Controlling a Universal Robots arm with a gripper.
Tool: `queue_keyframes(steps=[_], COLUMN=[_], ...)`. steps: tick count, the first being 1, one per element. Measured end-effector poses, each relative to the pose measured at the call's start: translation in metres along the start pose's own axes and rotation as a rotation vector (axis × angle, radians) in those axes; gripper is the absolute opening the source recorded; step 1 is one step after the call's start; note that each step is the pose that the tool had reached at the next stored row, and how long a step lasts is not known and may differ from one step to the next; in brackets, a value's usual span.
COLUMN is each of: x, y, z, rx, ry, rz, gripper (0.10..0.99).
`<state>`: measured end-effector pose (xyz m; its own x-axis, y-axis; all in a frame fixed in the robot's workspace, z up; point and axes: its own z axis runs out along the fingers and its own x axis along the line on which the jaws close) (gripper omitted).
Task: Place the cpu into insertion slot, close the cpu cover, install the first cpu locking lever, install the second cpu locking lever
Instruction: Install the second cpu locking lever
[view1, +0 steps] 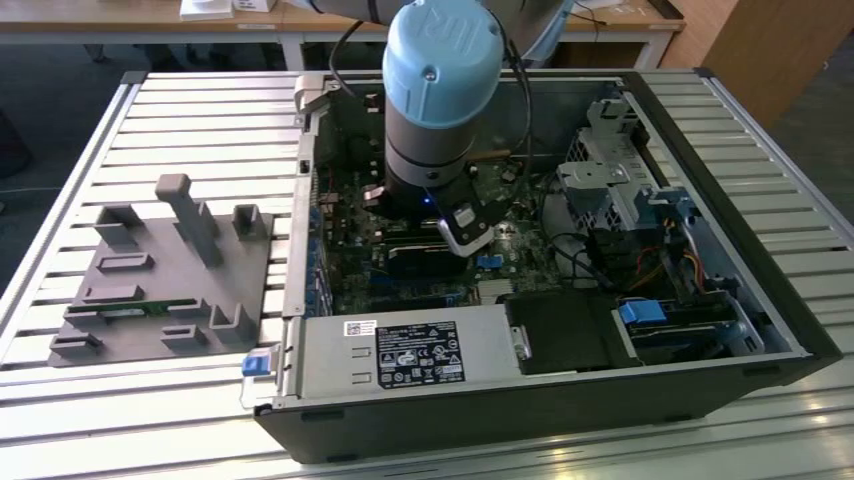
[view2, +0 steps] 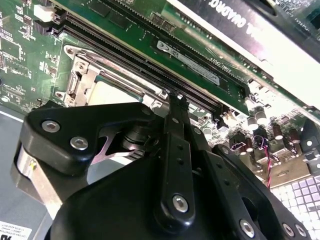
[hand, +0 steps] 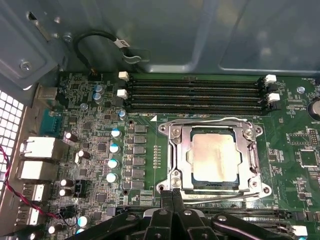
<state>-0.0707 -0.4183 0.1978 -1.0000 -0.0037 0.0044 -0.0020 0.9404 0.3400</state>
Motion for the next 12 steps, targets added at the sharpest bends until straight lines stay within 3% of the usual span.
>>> queue_keyframes(steps=[2, 4, 8, 12], x=[0.0001, 0.0005, 0.0027, 0.0038], y=[-0.0001, -0.0031, -0.0033, -0.0033], z=[0.0006, 0.0085, 0.0093, 0.0104], rx=[-0.004, -0.025, -0.035, -0.038], ry=[-0.0001, 0.0001, -0.0001, 0.0000], rz=[0.000, 0.000, 0.000, 0.000], gripper=[0.106, 0.106, 0.106, 0.106])
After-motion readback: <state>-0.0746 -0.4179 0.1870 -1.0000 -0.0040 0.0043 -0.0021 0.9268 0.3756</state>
